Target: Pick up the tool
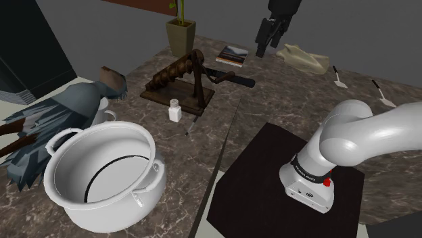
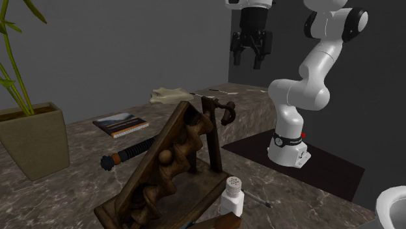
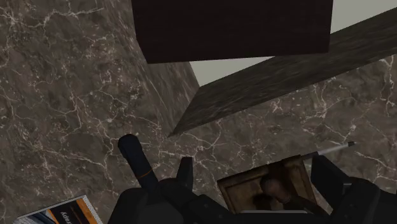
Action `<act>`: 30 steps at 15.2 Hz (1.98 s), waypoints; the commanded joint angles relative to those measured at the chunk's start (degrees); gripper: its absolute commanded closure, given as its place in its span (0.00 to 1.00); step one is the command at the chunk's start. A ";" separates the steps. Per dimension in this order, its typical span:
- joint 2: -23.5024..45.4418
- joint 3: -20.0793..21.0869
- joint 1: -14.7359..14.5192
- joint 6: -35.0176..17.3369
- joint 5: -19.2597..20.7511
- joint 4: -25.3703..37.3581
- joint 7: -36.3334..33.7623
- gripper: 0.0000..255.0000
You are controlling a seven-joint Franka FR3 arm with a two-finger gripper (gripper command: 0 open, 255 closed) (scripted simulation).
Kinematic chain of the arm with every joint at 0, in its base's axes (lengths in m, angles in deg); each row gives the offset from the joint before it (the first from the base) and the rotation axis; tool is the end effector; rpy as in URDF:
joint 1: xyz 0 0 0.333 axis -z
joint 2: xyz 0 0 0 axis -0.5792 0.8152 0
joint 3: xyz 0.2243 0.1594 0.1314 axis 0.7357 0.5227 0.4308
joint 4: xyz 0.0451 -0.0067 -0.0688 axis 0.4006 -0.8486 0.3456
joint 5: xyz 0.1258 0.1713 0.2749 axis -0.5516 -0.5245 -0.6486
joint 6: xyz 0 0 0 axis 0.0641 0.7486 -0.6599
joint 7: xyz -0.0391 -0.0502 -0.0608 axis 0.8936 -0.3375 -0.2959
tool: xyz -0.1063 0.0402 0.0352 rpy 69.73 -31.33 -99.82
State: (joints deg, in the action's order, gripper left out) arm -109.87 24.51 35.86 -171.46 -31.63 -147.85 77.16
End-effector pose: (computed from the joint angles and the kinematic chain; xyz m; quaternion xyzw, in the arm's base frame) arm 0.2650 0.0078 0.5964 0.9994 -0.0107 0.0225 0.0246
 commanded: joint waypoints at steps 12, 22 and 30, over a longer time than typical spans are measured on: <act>16.57 -8.08 0.58 -16.77 4.15 -0.64 12.66 0.00; 36.93 -13.62 0.64 -28.62 3.10 7.40 24.32 0.00; 54.92 -15.19 2.00 -33.66 -1.11 19.52 33.90 0.00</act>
State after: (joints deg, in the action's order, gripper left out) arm -57.56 9.45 37.50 -204.77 -32.05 -130.50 109.62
